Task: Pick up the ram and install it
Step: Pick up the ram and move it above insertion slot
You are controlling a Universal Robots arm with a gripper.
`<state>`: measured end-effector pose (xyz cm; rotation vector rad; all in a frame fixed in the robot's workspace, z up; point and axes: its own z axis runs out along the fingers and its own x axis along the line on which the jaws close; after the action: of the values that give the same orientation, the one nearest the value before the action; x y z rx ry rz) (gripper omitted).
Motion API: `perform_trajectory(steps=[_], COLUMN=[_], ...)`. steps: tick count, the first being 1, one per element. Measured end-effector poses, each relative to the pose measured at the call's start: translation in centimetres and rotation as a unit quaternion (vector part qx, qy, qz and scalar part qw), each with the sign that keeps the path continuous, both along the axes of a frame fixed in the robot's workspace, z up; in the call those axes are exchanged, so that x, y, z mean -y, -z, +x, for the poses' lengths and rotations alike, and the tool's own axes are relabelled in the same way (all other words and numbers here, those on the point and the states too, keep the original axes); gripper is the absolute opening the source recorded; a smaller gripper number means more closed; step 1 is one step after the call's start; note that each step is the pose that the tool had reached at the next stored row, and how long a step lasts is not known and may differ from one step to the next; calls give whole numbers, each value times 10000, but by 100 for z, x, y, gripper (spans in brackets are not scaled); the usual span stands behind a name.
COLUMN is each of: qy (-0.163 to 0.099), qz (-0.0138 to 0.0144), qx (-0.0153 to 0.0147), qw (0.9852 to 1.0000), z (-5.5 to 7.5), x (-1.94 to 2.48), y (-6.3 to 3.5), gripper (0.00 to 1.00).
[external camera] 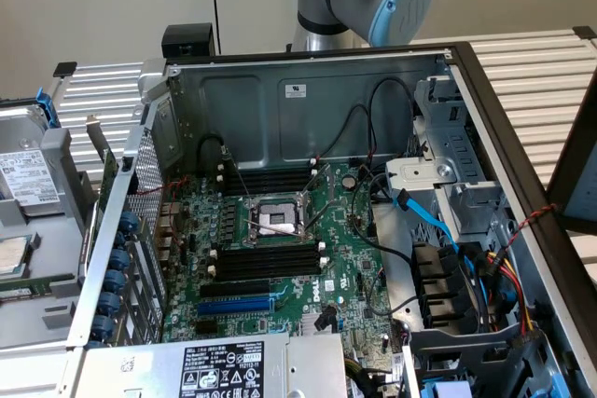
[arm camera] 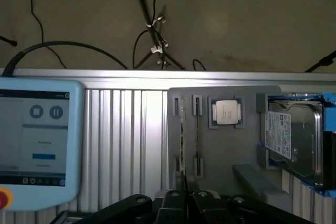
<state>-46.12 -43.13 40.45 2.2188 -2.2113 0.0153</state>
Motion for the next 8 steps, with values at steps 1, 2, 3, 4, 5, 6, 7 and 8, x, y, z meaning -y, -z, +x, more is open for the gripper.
perform_trajectory(steps=[1, 2, 3, 4, 5, 6, 7, 8], qy=[0, 0, 0, 0, 0, 1, 0, 0], qz=[1, 0, 1, 1, 0, 0, 0, 1], qx=[4, 3, 4, 4, 3, 3, 3, 4], qw=[10000, 10000, 10000, 10000, 10000, 10000, 10000, 10000], z=[0, 0, 0, 0, 11, 23, 43, 60], x=[0, 0, 0, 0, -5, -11, -20, -28], y=[1, 1, 0, 1, -5, -10, -15, -20], gripper=[12, 12, 12, 12, 12, 12, 12, 12])
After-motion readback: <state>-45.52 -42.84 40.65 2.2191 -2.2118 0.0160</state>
